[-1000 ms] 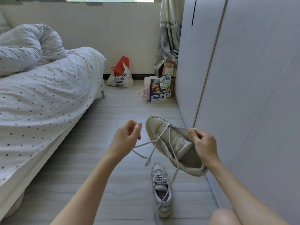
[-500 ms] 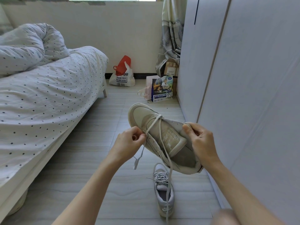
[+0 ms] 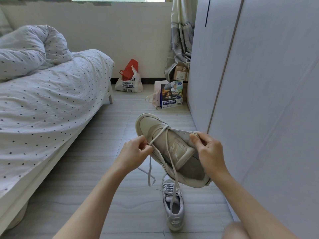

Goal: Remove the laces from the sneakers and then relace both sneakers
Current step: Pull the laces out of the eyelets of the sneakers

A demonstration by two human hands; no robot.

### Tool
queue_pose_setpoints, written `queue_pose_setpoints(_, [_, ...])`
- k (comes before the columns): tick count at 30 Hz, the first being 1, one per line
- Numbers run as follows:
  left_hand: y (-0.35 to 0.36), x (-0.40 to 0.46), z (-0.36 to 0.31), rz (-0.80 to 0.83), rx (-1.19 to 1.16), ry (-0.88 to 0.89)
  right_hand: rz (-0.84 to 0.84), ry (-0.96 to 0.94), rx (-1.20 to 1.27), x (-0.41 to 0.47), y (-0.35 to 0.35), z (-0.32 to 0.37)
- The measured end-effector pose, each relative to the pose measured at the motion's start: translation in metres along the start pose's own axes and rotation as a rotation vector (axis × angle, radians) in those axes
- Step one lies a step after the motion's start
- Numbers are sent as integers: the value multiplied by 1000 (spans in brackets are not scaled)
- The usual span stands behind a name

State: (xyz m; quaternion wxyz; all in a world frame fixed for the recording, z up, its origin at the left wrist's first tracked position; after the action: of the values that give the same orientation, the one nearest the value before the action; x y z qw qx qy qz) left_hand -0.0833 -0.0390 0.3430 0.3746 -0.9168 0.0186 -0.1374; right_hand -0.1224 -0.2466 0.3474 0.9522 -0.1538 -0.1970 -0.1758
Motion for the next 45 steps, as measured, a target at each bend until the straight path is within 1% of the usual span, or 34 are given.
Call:
queue_pose_setpoints(4, [-1, -1, 0, 28, -69, 7, -26, 72, 20, 1, -1, -5])
queue_pose_setpoints(7, [-4, -2, -1, 39, -188, -17, -18, 99, 58, 1, -1, -6])
queue_pose_setpoints(11, [-6, -2, -1, 28, -390, -109, 6, -45, -18, -1, 2, 5])
queue_pose_setpoints(12, [-7, -1, 0, 25, -447, -135, 1, -52, -15, -1, 2, 6])
queue_pose_setpoints(14, [-8, 0, 0, 13, -526, -157, -22, -3, 51, 1, 1, 5])
queue_pose_setpoints(16, [-8, 1, -1, 12, -543, -149, -46, 60, 111, 2, 0, 3])
queue_pose_setpoints(20, [-6, 1, -1, 46, -603, -144, -62, 101, 144, 2, -2, 2])
queue_pose_setpoints(24, [-7, 2, 0, 65, -595, -142, -76, 85, 143, 0, -5, 5])
queue_pose_setpoints(26, [-8, 2, 0, 38, -592, -174, -84, -11, 51, -4, -4, 13])
queue_pose_setpoints(28, [-7, 1, -3, 47, -580, -204, -95, -138, -85, -10, 1, 24])
queue_pose_setpoints(30, [-6, -1, -4, 47, -451, -229, -108, -199, -146, -14, 4, 31])
queue_pose_setpoints(32, [-7, -2, -4, -5, -361, -227, -114, -183, -123, -15, 4, 33])
queue_pose_setpoints(37, [-8, -1, -1, -37, -467, -223, -118, -179, -79, -13, 3, 36])
queue_pose_setpoints(43, [-10, 2, -2, -23, -542, -206, -134, -171, -48, -10, 1, 36])
queue_pose_setpoints(45, [-12, 2, -2, 11, -538, -197, -138, -145, -32, -8, 0, 34])
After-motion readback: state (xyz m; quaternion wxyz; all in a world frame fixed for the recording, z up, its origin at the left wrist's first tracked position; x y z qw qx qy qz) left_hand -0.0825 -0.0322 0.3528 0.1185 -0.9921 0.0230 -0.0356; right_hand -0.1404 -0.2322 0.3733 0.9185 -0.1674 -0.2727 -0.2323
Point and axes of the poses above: each hand's wrist, its own x-axis towards the middle knuckle, its own y-axis out of the palm, z = x × y, the point moved 3 cm from there along x, towards the middle knuckle
